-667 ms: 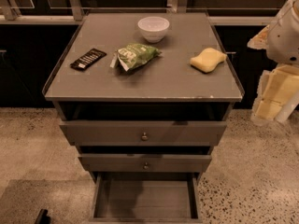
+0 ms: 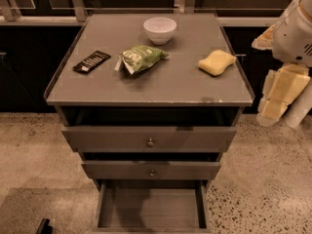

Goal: Place green jalapeno chip bag into bottom drawer

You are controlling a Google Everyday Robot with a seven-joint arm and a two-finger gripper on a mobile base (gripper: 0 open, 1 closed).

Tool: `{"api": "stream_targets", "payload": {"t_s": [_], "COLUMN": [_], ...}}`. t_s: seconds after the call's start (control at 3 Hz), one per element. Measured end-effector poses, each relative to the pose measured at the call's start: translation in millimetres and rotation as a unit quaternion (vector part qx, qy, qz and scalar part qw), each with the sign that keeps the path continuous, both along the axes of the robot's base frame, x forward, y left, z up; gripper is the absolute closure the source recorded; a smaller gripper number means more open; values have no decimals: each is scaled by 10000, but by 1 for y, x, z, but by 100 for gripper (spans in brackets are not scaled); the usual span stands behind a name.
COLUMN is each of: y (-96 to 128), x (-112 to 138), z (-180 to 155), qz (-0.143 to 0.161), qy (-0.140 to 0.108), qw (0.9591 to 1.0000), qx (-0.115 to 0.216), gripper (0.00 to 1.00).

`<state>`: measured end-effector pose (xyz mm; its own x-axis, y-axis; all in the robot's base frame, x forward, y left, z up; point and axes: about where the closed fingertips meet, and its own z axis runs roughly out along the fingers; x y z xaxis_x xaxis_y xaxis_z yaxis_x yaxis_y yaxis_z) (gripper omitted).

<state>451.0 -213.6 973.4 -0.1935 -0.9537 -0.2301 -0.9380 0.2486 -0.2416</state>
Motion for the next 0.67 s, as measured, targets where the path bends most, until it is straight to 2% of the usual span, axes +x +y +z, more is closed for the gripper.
{"api": "stream_targets", "payload": {"t_s": [0.33, 0.67], "y": [21, 55], "x": [55, 129], "z": [-11, -28], "qz": [544, 1055], "qy": [-72, -161], "qw": [9980, 9912], "qx": [306, 783], "gripper": [0, 0]}}
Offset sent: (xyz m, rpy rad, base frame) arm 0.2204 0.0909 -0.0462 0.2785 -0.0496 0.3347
